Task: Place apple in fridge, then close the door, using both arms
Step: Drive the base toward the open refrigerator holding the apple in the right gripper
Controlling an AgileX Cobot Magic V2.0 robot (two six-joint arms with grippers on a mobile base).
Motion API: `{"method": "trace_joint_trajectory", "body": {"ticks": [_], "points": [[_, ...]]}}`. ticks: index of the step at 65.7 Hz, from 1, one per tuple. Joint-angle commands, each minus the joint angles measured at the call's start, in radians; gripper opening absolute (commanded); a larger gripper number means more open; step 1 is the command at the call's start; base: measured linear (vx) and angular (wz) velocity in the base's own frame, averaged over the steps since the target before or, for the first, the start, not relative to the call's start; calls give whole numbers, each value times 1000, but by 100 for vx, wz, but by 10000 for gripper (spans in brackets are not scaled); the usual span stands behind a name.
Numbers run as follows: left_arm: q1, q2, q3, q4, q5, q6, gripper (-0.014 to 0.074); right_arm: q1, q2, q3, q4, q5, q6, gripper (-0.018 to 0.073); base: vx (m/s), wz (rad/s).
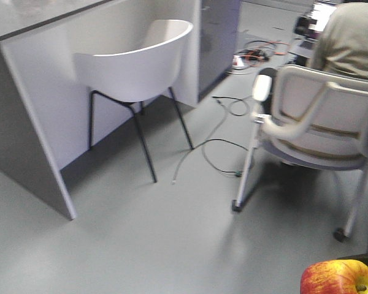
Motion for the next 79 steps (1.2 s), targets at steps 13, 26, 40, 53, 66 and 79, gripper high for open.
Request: {"method": "trace_joint_trajectory", "body": {"ticks": [13,26,40,53,66,79], "points": [[-8,-1,26,-9,-76,-2,-6,4,3,-26,47,-37,-3,90,-2,59],[-8,-1,26,-9,-76,-2,-6,4,3,-26,47,-37,-3,90,0,51],[-8,-1,26,-9,-76,-2,-6,4,3,-26,47,-37,-3,90,1,45],[-8,-1,26,-9,-76,-2,-6,4,3,-26,47,-37,-3,90,1,50],[-8,-1,26,-9,-76,-2,-6,4,3,-26,47,-37,-3,90,1,58],[-8,-1,26,-9,-76,-2,-6,4,3,-26,47,-37,-3,90,1,62]]}}
